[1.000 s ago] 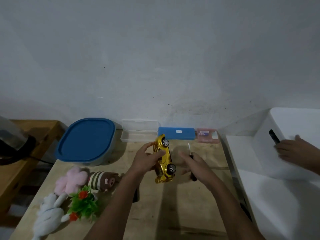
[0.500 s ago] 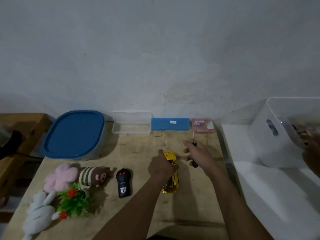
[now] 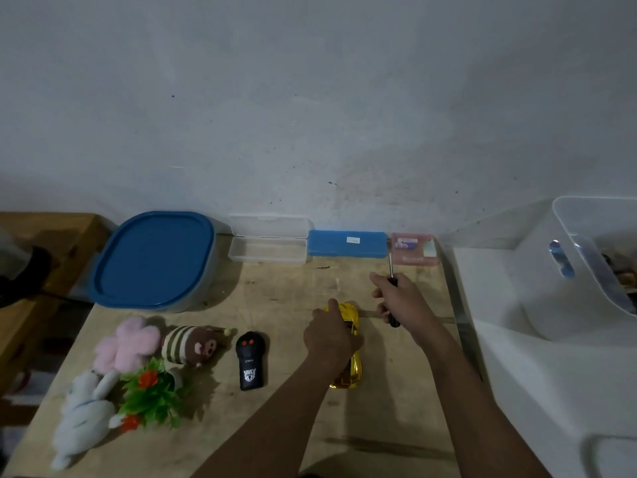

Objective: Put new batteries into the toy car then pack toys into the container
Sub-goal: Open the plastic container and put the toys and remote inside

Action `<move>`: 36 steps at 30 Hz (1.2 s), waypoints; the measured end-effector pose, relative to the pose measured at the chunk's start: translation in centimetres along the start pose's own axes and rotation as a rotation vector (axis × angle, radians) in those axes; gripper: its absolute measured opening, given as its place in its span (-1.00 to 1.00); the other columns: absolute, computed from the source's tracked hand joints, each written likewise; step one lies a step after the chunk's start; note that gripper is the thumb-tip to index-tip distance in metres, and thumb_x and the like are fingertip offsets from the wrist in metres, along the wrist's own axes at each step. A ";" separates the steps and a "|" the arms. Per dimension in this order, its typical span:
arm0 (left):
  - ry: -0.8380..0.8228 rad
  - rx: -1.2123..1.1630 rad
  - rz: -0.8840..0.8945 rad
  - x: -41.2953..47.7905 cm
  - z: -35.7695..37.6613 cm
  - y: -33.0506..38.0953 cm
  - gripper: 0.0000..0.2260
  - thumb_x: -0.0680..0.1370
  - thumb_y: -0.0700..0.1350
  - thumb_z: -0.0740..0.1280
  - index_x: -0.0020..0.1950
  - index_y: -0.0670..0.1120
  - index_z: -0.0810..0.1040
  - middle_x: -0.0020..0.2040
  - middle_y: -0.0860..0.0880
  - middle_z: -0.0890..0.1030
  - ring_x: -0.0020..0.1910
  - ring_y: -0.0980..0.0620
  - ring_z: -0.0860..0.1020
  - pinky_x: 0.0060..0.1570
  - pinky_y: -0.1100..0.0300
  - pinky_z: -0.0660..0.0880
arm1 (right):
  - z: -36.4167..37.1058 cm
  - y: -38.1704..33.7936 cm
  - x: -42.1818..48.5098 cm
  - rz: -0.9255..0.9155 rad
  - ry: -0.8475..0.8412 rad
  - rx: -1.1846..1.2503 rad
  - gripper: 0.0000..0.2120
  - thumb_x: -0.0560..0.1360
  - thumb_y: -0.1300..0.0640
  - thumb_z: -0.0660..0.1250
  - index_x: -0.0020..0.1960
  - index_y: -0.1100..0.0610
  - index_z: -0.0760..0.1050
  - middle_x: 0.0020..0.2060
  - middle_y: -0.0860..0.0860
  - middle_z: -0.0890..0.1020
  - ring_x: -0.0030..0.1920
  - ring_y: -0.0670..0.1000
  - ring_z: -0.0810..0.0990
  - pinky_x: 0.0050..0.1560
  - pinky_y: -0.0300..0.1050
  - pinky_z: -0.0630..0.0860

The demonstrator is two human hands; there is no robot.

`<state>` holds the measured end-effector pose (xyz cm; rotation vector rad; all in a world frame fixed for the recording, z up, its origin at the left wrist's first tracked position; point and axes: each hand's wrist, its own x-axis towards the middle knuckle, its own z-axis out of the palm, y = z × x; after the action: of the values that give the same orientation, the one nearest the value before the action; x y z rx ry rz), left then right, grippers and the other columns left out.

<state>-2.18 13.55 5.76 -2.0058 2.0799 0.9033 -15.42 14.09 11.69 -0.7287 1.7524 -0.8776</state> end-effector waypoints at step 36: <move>0.181 -1.076 -0.397 16.5 -7.6 -16.9 -0.60 0.69 0.03 0.08 0.45 -0.16 0.38 0.35 -0.25 0.52 0.33 -0.25 0.47 0.38 -0.16 0.35 | 21.7 -4.2 14.8 -0.610 -0.025 -0.993 -0.69 0.51 0.19 0.29 0.24 0.08 0.57 0.14 0.02 0.60 0.12 0.05 0.57 0.13 0.00 0.53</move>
<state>14.19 -3.66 -1.48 -2.8722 1.1826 2.0698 0.78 -4.96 2.63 -1.9760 1.9288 -0.2942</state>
